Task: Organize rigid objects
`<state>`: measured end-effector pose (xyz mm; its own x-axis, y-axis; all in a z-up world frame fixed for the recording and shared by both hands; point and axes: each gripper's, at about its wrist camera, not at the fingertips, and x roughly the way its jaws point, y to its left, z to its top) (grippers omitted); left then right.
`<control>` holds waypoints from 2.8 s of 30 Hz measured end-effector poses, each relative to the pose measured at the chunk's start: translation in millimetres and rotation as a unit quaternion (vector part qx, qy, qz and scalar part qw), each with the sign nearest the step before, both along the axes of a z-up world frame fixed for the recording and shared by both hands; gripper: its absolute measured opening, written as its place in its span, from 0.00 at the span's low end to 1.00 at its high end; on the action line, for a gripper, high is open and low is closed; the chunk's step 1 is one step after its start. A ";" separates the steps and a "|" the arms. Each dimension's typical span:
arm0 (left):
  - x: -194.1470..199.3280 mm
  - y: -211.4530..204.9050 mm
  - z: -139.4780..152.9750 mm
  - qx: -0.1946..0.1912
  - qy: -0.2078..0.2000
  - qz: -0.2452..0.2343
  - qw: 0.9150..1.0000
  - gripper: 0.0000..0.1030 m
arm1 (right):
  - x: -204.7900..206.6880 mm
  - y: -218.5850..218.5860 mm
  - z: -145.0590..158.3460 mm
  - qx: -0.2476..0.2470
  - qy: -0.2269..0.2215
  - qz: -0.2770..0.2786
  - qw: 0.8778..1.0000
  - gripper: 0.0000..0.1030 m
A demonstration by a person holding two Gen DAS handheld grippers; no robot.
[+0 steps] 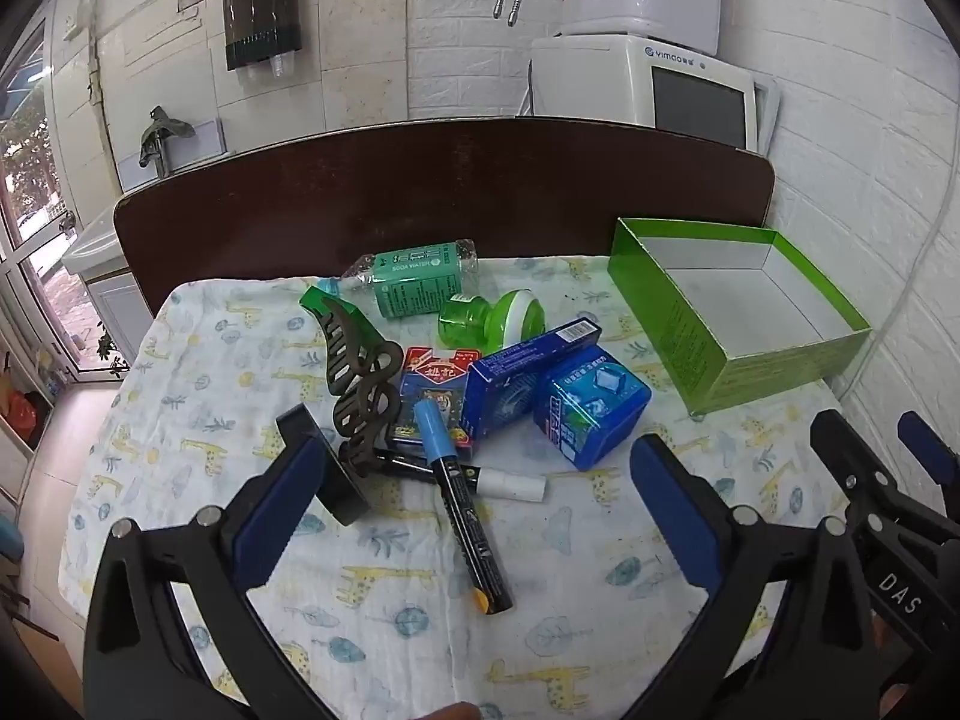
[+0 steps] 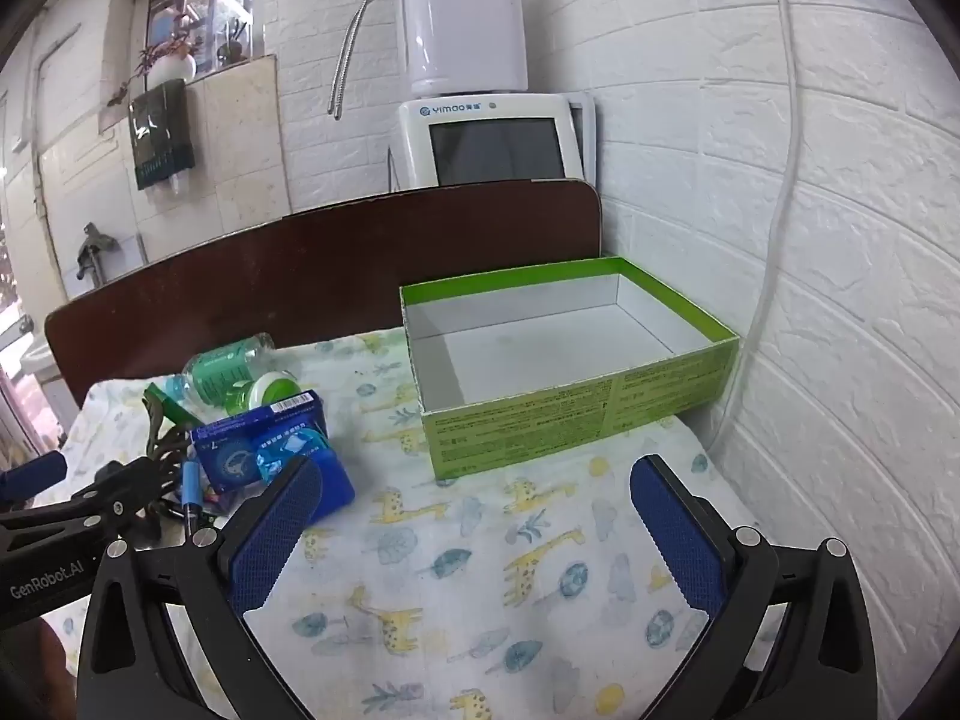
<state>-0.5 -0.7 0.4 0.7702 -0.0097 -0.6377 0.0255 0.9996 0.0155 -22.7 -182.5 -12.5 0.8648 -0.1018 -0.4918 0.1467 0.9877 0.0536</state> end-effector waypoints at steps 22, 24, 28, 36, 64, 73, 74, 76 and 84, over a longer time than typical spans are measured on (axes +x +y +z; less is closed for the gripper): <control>5.2 7.1 -15.7 -0.027 0.037 -0.001 0.999 0.98 | 5.4 -1.4 -10.9 0.006 0.027 0.003 1.000 1.00; 5.4 8.7 -16.4 -0.033 0.039 0.000 0.999 0.98 | 4.9 1.2 -11.6 0.005 0.028 0.003 1.000 1.00; 6.5 8.4 -18.2 -0.027 0.043 -0.009 0.999 0.98 | 5.9 4.4 -13.0 0.007 0.031 0.008 0.999 1.00; 4.5 19.0 -21.4 -0.029 0.044 0.000 0.999 0.98 | 6.0 9.4 -13.6 -0.005 0.032 0.004 0.999 1.00; 5.4 14.5 -25.8 -0.039 0.053 -0.025 0.998 0.96 | 6.3 11.6 -20.3 0.024 0.043 0.031 0.998 1.00; 10.1 12.7 -26.7 -0.042 0.055 -0.032 0.997 0.96 | 11.9 10.0 -22.5 0.038 0.044 0.042 0.997 1.00; 10.7 12.2 -27.1 -0.041 0.055 -0.033 0.997 0.96 | 12.8 9.5 -22.9 0.040 0.044 0.041 0.997 1.00; 11.6 12.0 -27.2 -0.040 0.055 -0.034 0.997 0.96 | 14.9 9.1 -23.7 0.041 0.045 0.040 0.997 1.00; 13.5 11.2 -23.8 -0.040 0.051 -0.045 0.997 0.89 | 18.2 9.0 -23.5 0.050 0.047 0.045 0.997 1.00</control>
<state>13.0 10.5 -23.4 0.6950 -0.1290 -0.7073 0.1120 0.9912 -0.0707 -4.6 -173.5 -36.0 0.8180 0.0286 -0.5745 0.0661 0.9875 0.1432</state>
